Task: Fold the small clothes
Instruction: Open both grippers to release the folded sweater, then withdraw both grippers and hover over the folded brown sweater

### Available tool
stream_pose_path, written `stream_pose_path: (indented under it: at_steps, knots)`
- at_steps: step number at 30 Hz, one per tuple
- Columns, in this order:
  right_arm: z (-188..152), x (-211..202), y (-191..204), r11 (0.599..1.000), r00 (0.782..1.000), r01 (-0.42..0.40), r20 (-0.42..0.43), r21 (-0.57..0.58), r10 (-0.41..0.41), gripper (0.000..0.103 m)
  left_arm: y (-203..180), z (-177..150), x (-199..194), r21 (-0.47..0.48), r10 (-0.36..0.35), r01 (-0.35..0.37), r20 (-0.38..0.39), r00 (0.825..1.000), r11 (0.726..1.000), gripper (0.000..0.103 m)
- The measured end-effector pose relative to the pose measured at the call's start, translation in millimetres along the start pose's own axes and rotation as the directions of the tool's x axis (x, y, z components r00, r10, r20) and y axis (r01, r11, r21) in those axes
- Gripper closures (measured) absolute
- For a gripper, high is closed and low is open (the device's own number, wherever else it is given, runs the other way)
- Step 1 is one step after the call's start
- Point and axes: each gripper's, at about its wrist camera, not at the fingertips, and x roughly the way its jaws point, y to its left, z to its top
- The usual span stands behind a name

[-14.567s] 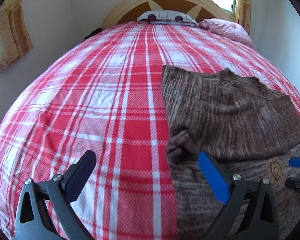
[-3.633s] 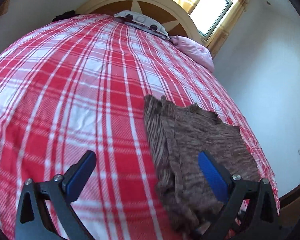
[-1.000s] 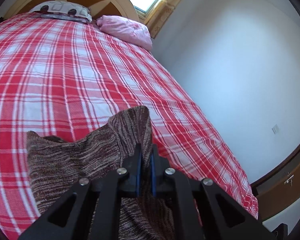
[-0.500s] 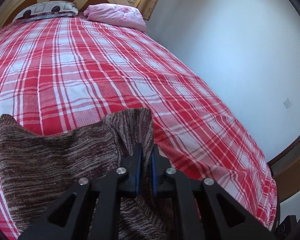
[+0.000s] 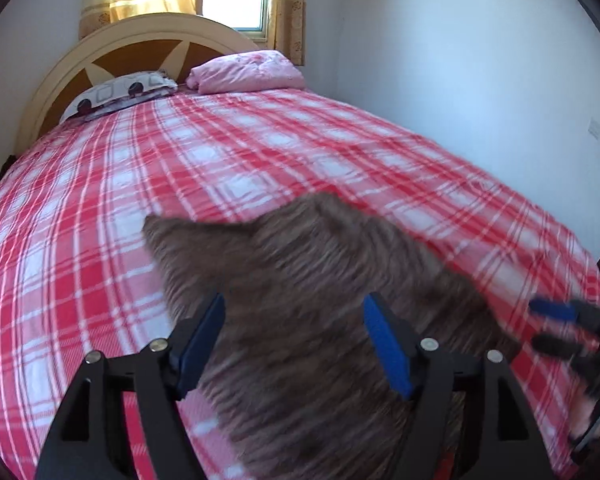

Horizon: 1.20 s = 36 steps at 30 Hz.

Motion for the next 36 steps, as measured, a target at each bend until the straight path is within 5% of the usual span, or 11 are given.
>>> stream_pose_path:
  at_steps: [7, 11, 14, 19, 21, 24, 28, 30, 36]
  knots:
    - [47.3, 46.8, 40.7, 0.988, 0.993, -0.118, -0.028, -0.098, 0.115, 0.051, -11.5, -46.7, 7.6, 0.076, 0.05, -0.045, -0.067, 0.997, 0.996, 0.027]
    - [34.2, 102.1, 27.1, 0.993, 0.961, -0.11, -0.26, -0.052, 0.093, 0.056, -2.6, -52.4, 7.1, 0.024, -0.005, 0.008, -0.108, 0.994, 1.0, 0.013]
    - [28.2, 96.4, 21.0, 0.994, 0.966, -0.072, -0.252, -0.085, 0.048, 0.065, 7.5, -58.8, 10.3, -0.036, -0.019, 0.014, -0.142, 0.99, 0.999, 0.007]
    - [51.2, 77.5, 39.1, 0.981, 0.98, -0.082, -0.195, -0.178, 0.047, 0.062, 34.9, -53.3, -1.3, -0.202, -0.062, 0.048, -0.065, 0.996, 0.978, 0.007]
    - [70.2, 83.5, 50.0, 0.968, 0.985, -0.099, -0.16, -0.232, 0.062, 0.052, 46.7, -42.7, -4.0, -0.253, -0.041, 0.034, -0.023, 0.999, 0.967, 0.007]
    - [91.7, 111.1, 48.1, 0.97, 0.986, -0.067, -0.162, -0.235, 0.029, 0.052, 58.7, -26.2, 5.3, -0.264, 0.039, -0.041, -0.016, 0.999, 0.964, 0.007]
    - [98.1, 160.3, 21.4, 0.985, 0.965, -0.016, -0.259, -0.171, -0.029, 0.052, 68.3, -28.7, 39.3, -0.265, 0.097, -0.133, -0.144, 0.985, 0.955, 0.0]
    - [83.1, 177.1, 9.7, 0.987, 0.946, 0.002, -0.32, -0.159, -0.054, 0.05, 71.5, -32.2, 37.2, -0.293, 0.073, -0.106, -0.121, 0.99, 0.95, 0.0]
    - [75.4, 156.5, 1.3, 0.992, 0.969, -0.015, -0.245, -0.121, -0.015, 0.05, 62.2, -42.1, 19.7, -0.286, 0.082, -0.106, -0.095, 0.992, 0.952, 0.0]
